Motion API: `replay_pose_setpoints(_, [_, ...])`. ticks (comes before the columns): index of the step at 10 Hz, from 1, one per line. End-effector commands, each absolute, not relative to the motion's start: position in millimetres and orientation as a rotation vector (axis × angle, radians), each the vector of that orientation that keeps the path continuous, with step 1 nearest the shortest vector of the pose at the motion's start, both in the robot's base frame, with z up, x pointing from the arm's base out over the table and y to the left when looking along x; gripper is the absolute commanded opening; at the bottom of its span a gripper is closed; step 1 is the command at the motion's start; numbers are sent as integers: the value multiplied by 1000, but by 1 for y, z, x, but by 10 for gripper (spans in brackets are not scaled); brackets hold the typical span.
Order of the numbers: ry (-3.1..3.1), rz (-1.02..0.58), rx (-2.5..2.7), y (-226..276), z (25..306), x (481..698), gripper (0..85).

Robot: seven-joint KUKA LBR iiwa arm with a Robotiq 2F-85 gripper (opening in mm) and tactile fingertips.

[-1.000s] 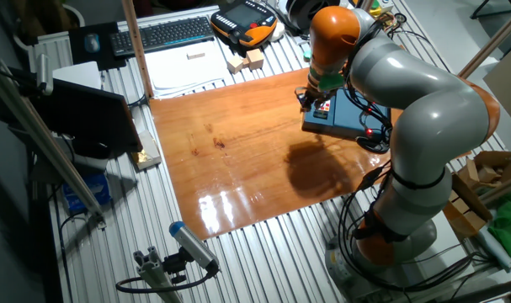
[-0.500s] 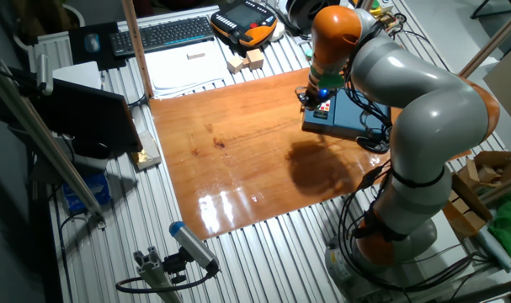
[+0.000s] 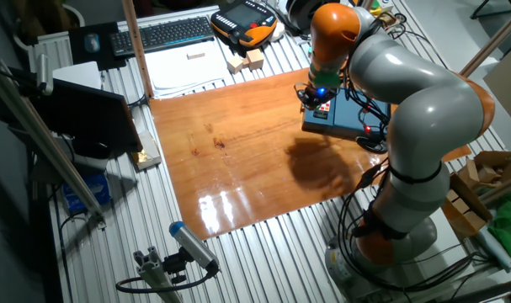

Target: Grasp the handle and close the drawer

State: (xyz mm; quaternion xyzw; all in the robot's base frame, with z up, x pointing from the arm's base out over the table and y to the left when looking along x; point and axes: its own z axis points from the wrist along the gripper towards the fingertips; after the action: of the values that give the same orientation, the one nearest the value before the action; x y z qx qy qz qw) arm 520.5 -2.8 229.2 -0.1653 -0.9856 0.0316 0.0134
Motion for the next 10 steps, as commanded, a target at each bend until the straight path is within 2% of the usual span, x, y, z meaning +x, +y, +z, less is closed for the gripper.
replay_pose_setpoints(1, [-3019, 99, -726, -3, 228, 521, 20])
replay_pose_setpoints(10, [-2838, 103, -1346, -15, 219, 522, 20])
